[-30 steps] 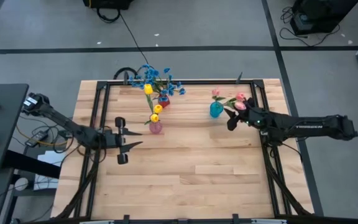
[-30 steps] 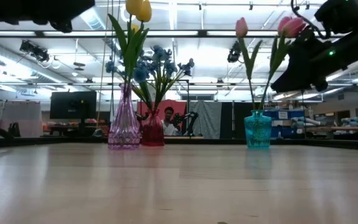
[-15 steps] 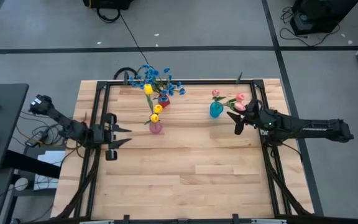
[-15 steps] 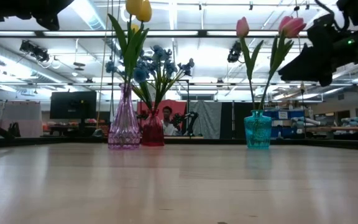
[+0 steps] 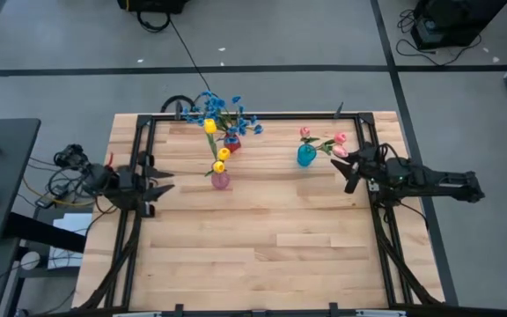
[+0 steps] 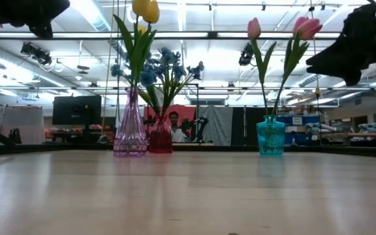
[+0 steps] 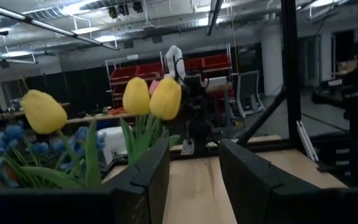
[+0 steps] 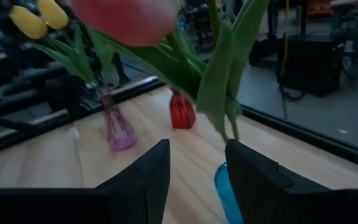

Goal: Sort flowers into vase by color
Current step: Return to Home Position

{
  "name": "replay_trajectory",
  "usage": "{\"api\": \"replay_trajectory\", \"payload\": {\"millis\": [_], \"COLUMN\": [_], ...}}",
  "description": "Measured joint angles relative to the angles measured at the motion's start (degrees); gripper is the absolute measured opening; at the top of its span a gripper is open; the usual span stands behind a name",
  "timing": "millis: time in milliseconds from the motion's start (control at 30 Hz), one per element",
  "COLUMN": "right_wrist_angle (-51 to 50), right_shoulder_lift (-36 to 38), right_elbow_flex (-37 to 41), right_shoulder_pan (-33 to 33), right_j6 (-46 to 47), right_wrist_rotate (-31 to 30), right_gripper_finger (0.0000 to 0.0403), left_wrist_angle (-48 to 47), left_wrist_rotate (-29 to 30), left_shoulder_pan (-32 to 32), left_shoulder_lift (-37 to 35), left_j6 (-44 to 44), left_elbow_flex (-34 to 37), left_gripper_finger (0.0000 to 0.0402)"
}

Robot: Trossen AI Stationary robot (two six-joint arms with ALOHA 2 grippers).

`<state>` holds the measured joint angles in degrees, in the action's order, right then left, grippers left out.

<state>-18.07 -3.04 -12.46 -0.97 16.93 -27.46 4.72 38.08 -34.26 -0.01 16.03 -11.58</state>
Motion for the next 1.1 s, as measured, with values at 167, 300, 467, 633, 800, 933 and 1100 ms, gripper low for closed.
{"api": "replay_trajectory", "payload": {"millis": [167, 300, 467, 633, 800, 933, 1100], "right_wrist_angle": [4.27, 12.0, 17.35, 17.54, 17.54, 17.56, 17.56], "right_shoulder_lift": [2.77, 2.66, 2.25, 2.07, 2.04, 2.04, 2.04], "right_elbow_flex": [4.8, 8.96, 10.55, 10.57, 10.57, 10.57, 10.57], "right_shoulder_pan": [1.7, 2.57, 3.25, 3.21, 3.21, 3.21, 3.21], "right_j6": [0.95, 1.32, 1.08, 3.48, 3.5, 3.5, 3.5], "right_wrist_rotate": [0.63, 1.94, 3.62, 3.1, 3.1, 3.1, 3.1], "right_gripper_finger": [0.0165, 0.0165, 0.0165, 0.0165, 0.0165, 0.0165, 0.0165], "left_wrist_angle": [2.34, 6.46, 6.52, 5.7, 4.2, 4.91, 4.75], "left_wrist_rotate": [0.22, -1.84, -3.04, -2.18, -2.2, -2.2, -2.21], "left_shoulder_pan": [-0.04, -0.07, -0.07, 0.22, 0.22, 0.22, 0.22], "left_shoulder_lift": [0.0, 0.0, 0.0, 0.05, 0.31, 0.31, 0.31], "left_j6": [-0.5, -0.07, 0.04, 1.64, 1.6, 1.56, 1.55], "left_elbow_flex": [2.87, 5.5, 8.04, 11.11, 11.09, 11.09, 11.09], "left_gripper_finger": [0.0147, 0.0147, 0.0147, 0.0147, 0.0147, 0.0147, 0.0147]}}
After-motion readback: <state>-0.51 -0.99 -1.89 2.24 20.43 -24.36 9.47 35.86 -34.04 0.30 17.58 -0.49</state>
